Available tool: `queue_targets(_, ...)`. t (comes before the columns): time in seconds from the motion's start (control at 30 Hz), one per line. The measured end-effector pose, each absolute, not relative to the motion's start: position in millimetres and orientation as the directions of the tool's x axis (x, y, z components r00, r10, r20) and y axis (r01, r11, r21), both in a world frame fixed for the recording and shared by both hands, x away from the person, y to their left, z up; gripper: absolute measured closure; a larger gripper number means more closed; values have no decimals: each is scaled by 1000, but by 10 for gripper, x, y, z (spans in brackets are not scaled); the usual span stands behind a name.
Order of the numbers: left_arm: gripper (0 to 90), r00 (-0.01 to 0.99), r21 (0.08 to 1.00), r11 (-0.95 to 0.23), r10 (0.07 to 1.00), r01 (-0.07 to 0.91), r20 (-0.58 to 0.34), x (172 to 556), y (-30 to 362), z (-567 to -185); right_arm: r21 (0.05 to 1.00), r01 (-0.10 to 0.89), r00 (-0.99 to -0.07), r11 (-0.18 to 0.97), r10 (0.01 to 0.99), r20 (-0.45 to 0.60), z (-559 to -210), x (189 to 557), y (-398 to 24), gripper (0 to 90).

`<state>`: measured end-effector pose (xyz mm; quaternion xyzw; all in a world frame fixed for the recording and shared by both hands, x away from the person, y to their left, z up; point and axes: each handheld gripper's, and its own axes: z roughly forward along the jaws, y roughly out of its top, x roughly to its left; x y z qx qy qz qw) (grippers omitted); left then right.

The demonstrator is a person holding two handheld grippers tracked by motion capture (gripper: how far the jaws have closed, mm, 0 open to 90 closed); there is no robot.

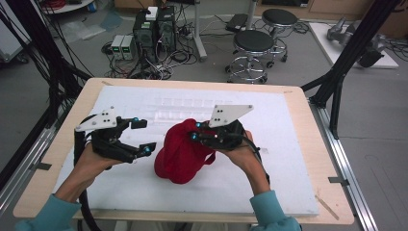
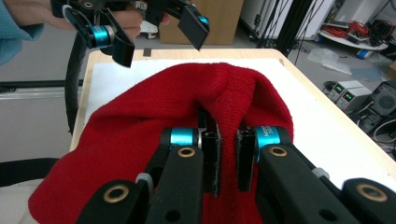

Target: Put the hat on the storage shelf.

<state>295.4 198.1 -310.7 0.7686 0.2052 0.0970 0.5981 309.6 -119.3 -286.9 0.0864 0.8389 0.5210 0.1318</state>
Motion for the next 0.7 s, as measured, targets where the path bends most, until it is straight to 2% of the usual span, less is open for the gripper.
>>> queue_targets(0.27, 124, 917, 955, -195, 374, 225, -140, 3047, 1844, -3136, 892, -2, -960, 452, 250, -129, -2863, 3090, -1090, 853)
queue_targets(0.4, 128, 913, 938, -198, 353, 286, -204, 3081, 1812, -3144, 890, -16, -963, 455, 233, -137, -2845, 3093, -1062, 853)
queue_targets(0.7, 127, 928, 941, -196, 309, 277, -209, 3086, 1756, -3154, 888, -31, -966, 458, 215, -145, -2845, 3093, -1031, 853)
